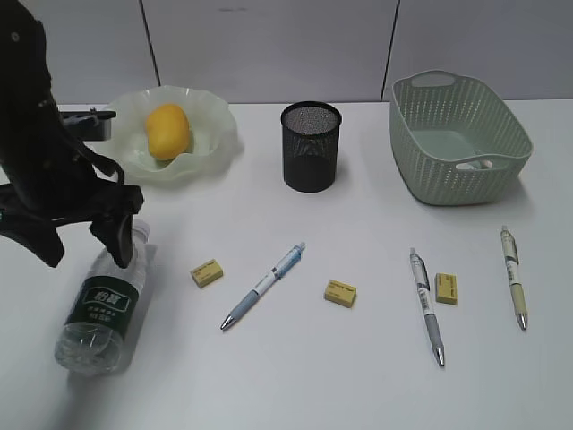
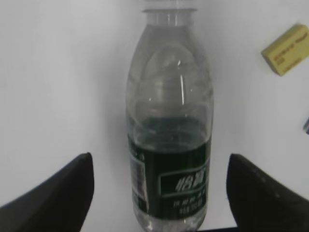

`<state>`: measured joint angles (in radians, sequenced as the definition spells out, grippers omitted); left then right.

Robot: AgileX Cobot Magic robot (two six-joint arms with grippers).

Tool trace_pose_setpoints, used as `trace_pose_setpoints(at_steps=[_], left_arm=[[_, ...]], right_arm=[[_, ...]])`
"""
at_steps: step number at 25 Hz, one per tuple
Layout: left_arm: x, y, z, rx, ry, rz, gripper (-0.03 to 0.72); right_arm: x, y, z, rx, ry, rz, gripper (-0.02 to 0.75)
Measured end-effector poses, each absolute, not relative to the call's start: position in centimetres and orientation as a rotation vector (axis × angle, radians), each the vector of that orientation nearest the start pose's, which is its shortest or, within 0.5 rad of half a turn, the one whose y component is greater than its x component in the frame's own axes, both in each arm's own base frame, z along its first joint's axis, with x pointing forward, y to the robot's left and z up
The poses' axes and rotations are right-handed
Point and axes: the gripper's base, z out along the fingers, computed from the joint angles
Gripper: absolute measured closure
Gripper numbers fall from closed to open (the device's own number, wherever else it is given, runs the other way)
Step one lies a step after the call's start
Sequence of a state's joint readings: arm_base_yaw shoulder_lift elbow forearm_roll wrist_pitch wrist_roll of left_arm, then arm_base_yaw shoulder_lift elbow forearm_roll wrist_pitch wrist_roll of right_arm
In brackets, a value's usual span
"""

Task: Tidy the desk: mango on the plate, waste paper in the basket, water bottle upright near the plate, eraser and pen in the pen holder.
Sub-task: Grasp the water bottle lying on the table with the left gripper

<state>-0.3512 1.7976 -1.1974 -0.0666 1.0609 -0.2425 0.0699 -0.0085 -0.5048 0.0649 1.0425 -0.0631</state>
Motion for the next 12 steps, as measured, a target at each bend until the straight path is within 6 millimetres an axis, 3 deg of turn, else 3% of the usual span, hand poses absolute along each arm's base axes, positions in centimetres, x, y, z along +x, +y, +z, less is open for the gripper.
trace_pose_setpoints(at_steps=[12], left_arm=[[34.4,-13.6,14.8,0.123,3.187,-0.053,0.036]], right_arm=[[-0.6,0.5,28.0,-0.136,2.007,0.082,0.227]])
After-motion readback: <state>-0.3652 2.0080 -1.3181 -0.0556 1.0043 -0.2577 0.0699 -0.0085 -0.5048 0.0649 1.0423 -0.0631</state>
